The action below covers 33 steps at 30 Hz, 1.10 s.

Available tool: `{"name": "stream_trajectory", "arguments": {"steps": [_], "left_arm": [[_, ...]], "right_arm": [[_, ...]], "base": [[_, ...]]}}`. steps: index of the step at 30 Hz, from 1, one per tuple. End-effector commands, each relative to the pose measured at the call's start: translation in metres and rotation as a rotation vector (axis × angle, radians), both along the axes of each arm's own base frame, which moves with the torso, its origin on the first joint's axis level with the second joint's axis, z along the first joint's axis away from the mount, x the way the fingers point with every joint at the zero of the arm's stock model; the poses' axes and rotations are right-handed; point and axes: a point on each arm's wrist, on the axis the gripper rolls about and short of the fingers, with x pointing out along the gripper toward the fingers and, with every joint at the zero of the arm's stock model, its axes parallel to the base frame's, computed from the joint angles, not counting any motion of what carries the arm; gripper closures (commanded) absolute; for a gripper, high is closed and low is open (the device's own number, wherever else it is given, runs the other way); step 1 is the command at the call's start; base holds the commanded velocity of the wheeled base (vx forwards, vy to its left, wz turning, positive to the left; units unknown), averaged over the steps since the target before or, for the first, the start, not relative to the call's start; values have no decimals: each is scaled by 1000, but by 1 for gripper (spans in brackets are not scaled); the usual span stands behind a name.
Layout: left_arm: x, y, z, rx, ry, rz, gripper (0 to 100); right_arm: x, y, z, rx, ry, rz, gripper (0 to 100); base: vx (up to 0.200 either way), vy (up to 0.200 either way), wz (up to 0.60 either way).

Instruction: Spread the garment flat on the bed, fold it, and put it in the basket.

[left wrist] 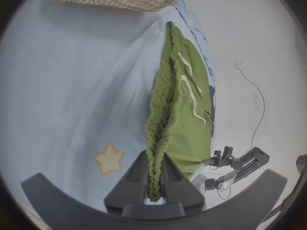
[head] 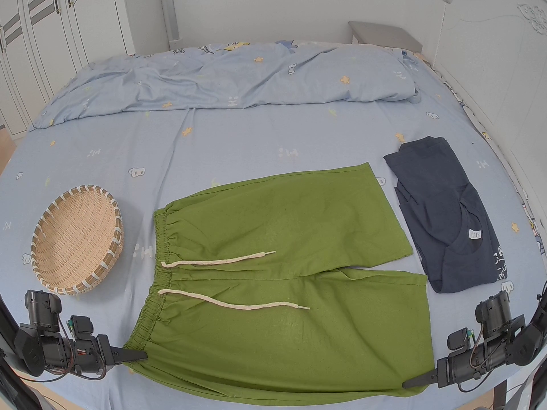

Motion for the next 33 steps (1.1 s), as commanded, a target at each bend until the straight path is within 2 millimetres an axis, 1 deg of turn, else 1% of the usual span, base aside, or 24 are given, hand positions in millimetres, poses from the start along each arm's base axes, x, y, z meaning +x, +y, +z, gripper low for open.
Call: {"name": "stream_trajectory", "arguments": {"steps": [1, 4, 6, 8, 12, 14, 15, 16, 17, 18, 19, 20, 21, 22, 23, 24, 26, 27, 29, 30, 31, 32, 33], "left_arm": [[-9, -2, 11, 15, -63, -12, 100], [-9, -3, 14, 16, -78, -14, 100], [-9, -4, 21, 17, -110, -14, 100], [-6, -7, 27, -6, -106, -12, 100], [7, -14, 52, -92, -77, 21, 100], [13, -16, 70, -120, -81, 30, 100], [13, -16, 70, -120, -81, 30, 100], [20, -17, 84, -127, -84, 25, 100], [20, -17, 84, -127, -84, 25, 100], [30, -20, 96, -126, -74, 7, 100], [30, -20, 96, -126, -74, 7, 100], [38, -22, 108, -124, -74, -1, 100], [42, -22, 115, -124, -78, -3, 100], [44, -22, 116, -124, -80, -4, 100], [51, -21, 127, -123, -93, -5, 100], [54, -21, 131, -122, -98, -6, 100], [64, -20, 136, -121, -103, -3, 100], [67, -20, 137, -120, -106, -3, 100], [79, -18, 140, -121, -112, -2, 100], [80, -18, 140, -119, -113, -1, 100], [88, -17, 139, -121, -109, 0, 100], [90, -17, 139, -120, -109, -1, 100], [96, -15, 138, -120, -106, 4, 100]], "right_arm": [[-9, 4, 14, 14, -78, 43, 100], [-8, 4, 19, 21, -112, 39, 100], [-1, 5, 28, 27, -168, 31, 100], [8, 5, 37, 33, -195, 21, 100], [26, 6, 66, 34, -210, 4, 100], [33, 4, 85, 34, -218, -4, 100], [33, 4, 85, 34, -218, -4, 100], [40, 1, 100, 37, -235, -26, 100], [40, 1, 100, 37, -235, -26, 100], [51, -3, 113, 40, -269, -50, 100], [51, -3, 113, 40, -269, -50, 100], [60, -4, 124, 45, -300, -65, 100], [64, -4, 129, 48, -311, -66, 100], [66, -4, 131, 48, -316, -68, 100], [73, -3, 142, 51, -339, -66, 100], [77, -2, 148, 53, -349, -66, 100], [88, -1, 159, 55, -362, -64, 100], [91, 0, 161, 56, -365, -62, 100], [111, 3, 174, 59, -378, -61, 100], [113, 3, 174, 59, -378, -61, 100], [125, 5, 181, 61, -383, -64, 100], [127, 6, 182, 61, -383, -62, 100], [136, 7, 186, 63, -389, -64, 100]], "base": [[0, 0, 0], [0, 0, 0], [0, 0, 0], [0, 0, 0], [0, 0, 0], [0, 0, 0], [0, 0, 0], [0, 0, 0], [0, 0, 0], [0, 0, 0], [0, 0, 0], [0, 0, 0], [0, 0, 0], [0, 0, 0], [0, 0, 0], [0, 0, 0], [0, 0, 0], [0, 0, 0], [0, 0, 0], [0, 0, 0], [0, 0, 0], [0, 0, 0], [0, 0, 0]]}}
